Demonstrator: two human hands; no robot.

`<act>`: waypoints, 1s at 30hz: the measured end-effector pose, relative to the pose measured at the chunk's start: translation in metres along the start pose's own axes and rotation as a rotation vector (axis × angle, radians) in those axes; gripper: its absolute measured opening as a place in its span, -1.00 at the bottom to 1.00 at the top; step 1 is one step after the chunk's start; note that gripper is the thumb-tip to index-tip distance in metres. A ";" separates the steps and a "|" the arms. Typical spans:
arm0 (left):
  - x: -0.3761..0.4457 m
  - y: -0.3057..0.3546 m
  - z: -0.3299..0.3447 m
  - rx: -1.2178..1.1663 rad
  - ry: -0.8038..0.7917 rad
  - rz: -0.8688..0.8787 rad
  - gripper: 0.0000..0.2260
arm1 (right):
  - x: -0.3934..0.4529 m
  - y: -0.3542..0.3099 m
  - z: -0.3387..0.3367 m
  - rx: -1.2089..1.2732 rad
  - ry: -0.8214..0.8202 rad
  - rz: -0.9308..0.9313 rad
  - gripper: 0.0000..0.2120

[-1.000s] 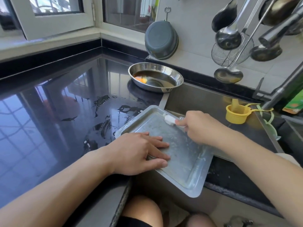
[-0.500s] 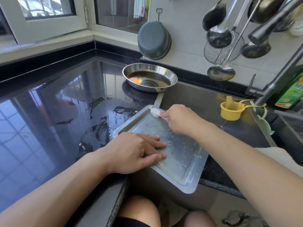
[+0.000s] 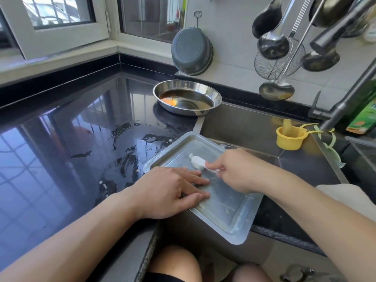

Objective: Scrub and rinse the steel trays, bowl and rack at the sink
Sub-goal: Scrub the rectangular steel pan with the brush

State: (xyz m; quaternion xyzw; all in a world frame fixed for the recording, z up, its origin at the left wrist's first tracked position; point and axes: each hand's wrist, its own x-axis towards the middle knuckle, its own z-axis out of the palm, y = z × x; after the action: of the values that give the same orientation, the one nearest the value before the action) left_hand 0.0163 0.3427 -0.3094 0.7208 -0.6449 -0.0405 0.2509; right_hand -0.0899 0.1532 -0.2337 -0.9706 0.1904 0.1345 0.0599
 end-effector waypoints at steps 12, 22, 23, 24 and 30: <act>0.001 -0.002 0.002 -0.012 0.018 0.012 -0.61 | 0.012 -0.005 -0.006 0.062 0.026 0.020 -0.54; 0.000 0.000 -0.002 -0.035 -0.002 0.004 -0.64 | 0.020 -0.005 -0.015 0.097 0.052 0.062 -0.53; 0.000 0.000 -0.002 -0.034 0.004 0.010 -0.66 | 0.022 -0.001 -0.016 0.084 0.086 0.109 -0.53; 0.000 0.001 -0.001 -0.031 0.013 0.013 -0.67 | 0.023 0.002 -0.018 0.075 0.105 0.145 -0.53; 0.000 -0.005 0.007 0.023 0.203 -0.031 -0.66 | 0.016 0.003 -0.020 0.006 0.149 0.251 -0.62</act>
State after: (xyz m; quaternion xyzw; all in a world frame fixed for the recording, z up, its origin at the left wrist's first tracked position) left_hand 0.0179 0.3412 -0.3178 0.7339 -0.6053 0.0361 0.3062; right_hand -0.0719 0.1419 -0.2195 -0.9463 0.3146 0.0677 0.0314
